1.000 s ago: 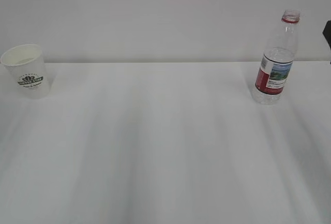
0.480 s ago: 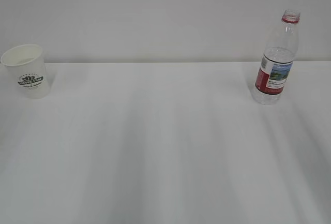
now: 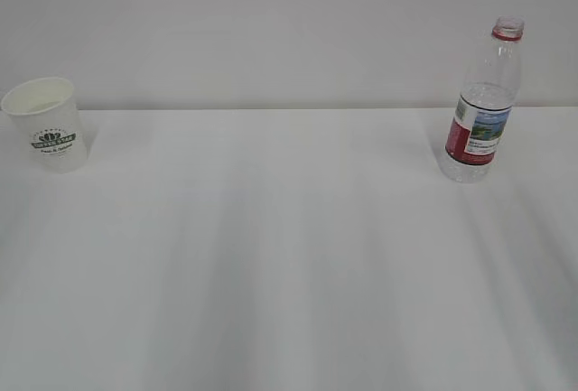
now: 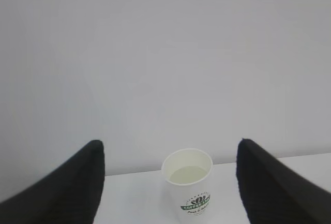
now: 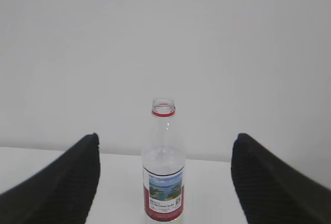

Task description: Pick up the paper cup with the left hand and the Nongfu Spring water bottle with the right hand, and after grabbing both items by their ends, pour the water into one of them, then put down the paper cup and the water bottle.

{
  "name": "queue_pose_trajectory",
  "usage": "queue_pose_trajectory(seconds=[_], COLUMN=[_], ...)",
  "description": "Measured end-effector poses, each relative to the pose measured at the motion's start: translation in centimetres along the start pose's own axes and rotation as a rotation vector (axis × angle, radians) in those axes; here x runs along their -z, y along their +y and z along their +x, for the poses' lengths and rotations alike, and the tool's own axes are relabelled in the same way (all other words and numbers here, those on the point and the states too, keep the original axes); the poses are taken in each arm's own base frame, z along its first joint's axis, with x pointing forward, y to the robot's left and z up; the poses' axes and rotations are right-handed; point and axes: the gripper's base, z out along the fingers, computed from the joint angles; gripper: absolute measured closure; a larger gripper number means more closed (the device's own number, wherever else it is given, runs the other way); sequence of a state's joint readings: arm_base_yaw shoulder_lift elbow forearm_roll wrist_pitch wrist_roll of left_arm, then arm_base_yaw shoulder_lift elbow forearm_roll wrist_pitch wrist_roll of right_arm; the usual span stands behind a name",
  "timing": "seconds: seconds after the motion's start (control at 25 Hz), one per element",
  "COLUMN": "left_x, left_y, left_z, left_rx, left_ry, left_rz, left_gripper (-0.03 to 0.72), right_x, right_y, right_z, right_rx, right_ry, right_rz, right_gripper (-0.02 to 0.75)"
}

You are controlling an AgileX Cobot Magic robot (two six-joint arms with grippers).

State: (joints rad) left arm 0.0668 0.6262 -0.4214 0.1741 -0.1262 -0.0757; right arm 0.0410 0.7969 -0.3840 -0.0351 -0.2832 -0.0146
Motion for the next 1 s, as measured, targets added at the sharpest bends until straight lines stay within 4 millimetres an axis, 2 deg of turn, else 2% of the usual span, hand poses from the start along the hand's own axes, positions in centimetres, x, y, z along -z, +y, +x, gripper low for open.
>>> queue_pose_trajectory(seconds=[0.32, 0.6, 1.0], left_x=[2.7, 4.5, 5.4], left_y=[0.2, 0.3, 0.3], left_z=[-0.9, -0.8, -0.3], left_rx=[-0.002, 0.012, 0.064], left_ry=[-0.047, -0.029, 0.033], left_rz=[-0.020, -0.037, -0.040], left_gripper=[0.109, 0.111, 0.111], right_x=[2.1, 3.3, 4.8], right_y=[0.0, -0.1, -0.1], right_z=[-0.5, -0.4, -0.2], right_rx=[0.001, 0.001, 0.001], right_ry=[0.011, 0.051, 0.101], right_rz=[0.004, 0.006, 0.008], right_gripper=[0.144, 0.145, 0.145])
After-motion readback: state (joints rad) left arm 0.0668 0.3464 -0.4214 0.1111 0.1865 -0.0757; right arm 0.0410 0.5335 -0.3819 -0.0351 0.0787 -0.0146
